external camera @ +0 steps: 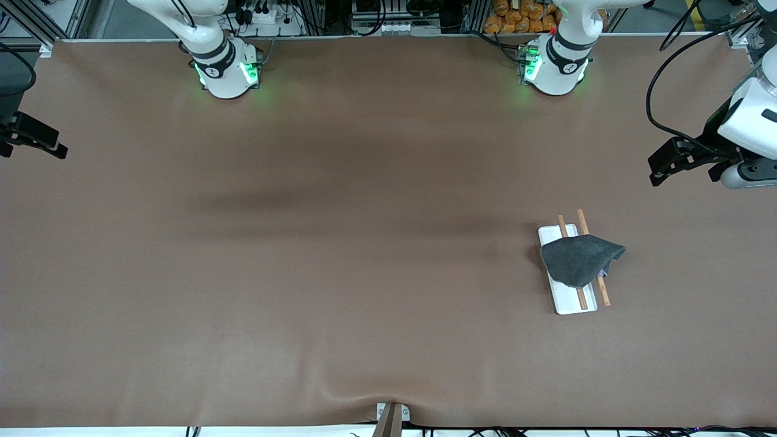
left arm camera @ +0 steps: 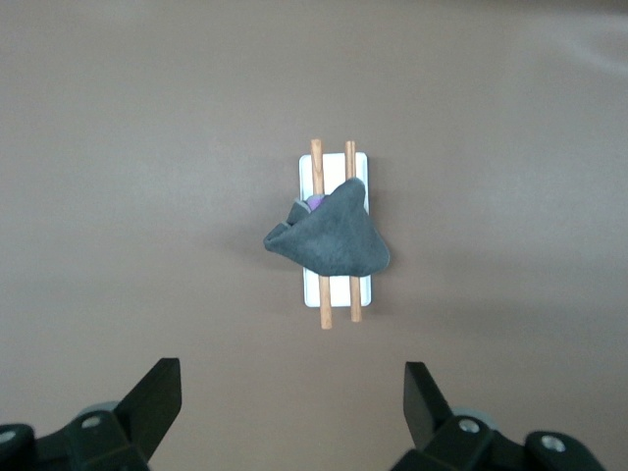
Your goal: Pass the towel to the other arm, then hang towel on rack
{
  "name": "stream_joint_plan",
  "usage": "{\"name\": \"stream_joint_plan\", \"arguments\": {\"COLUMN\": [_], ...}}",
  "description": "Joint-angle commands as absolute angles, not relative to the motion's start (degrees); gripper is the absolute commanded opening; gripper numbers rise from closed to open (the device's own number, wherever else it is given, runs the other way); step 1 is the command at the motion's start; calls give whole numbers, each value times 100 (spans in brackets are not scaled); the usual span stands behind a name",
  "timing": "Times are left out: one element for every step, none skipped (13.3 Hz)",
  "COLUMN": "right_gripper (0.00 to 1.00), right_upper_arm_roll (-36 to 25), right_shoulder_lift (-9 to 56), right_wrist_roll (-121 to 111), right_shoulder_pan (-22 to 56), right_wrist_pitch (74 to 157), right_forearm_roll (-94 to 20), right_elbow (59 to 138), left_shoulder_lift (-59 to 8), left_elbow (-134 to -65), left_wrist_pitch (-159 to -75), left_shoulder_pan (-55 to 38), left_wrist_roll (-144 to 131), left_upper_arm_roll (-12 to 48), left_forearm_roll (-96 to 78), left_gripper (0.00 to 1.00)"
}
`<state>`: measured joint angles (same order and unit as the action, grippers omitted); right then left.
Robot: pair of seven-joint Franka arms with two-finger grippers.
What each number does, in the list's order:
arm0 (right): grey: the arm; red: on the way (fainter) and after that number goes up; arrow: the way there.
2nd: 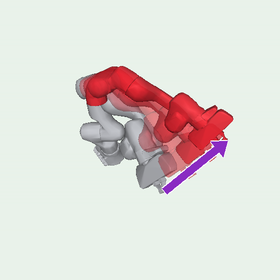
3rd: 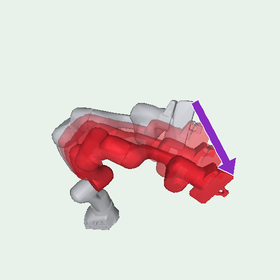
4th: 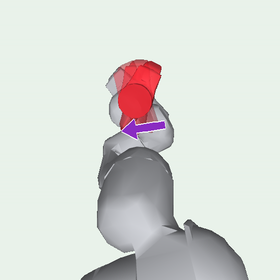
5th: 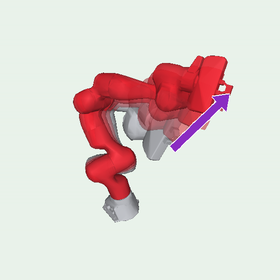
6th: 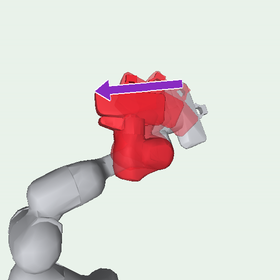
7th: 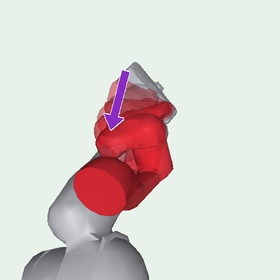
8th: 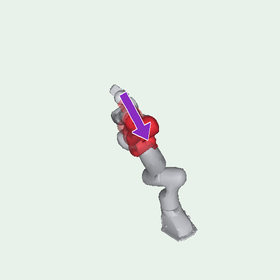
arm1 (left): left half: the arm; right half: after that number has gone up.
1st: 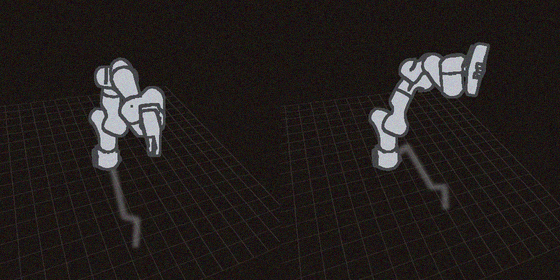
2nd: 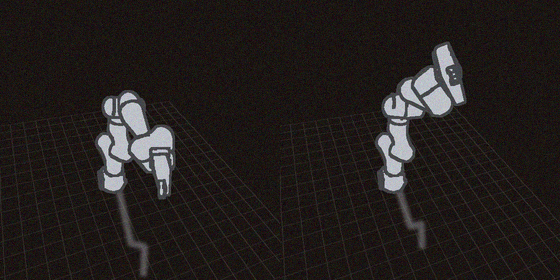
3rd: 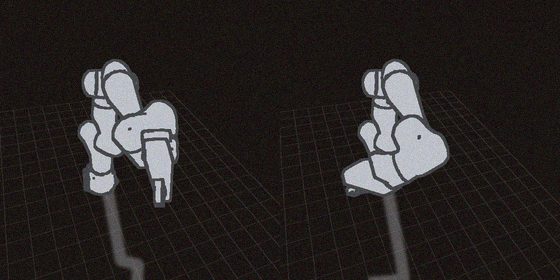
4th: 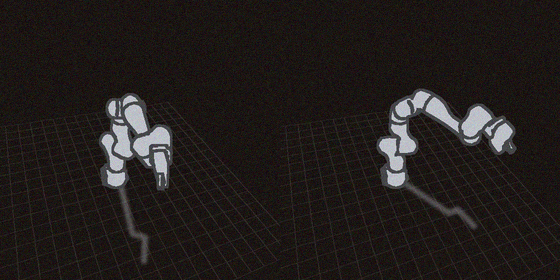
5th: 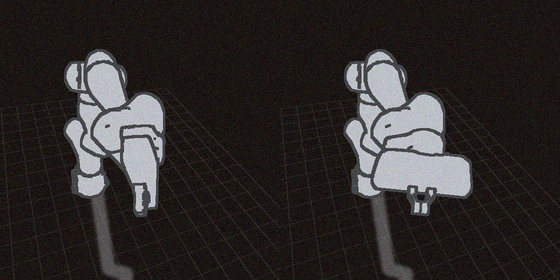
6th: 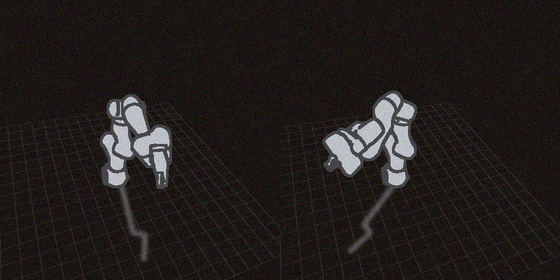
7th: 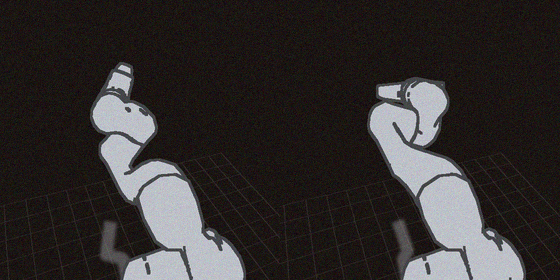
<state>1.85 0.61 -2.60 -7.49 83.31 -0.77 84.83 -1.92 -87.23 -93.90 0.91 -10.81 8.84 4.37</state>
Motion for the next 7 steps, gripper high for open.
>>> {"name": "stream_joint_plan", "arguments": {"right_gripper": [100,100,100,100,100,100,100], "right_upper_arm_roll": [237,237,237,237,237,237,237], "right_shoulder_lift": [97,97,97,97,88,88,88], "right_wrist_roll": [-299,-299,-299,-299,-299,-299,-299], "right_shoulder_pan": [-817,-817,-817,-826,-835,-835,-835], "right_wrist_pitch": [8323,8323,8323,8323,8323,8315,8314], "right_forearm_roll": [-149,-158,-150,-149,-141,-141,-141], "right_elbow": [8411,8411,8411,8411,8411,8411,8411], "left_shoulder_lift": [9,44,53,70,96,114,123], "left_elbow": [-8850,-8851,-8851,-8868,-8903,-8929,-8921], "left_wrist_pitch": [-9185,-9150,-9141,-9132,-9132,-9106,-9079], "left_shoulder_pan": [114,106,97,97,97,97,88], "left_wrist_roll": [-932,-932,-932,-932,-853,-713,-634], "left_upper_arm_roll": [870,870,870,853,792,730,660], "left_forearm_roll": [299,299,299,290,194,80,44], "left_gripper": [100,100,100,100,100,100,100]}}
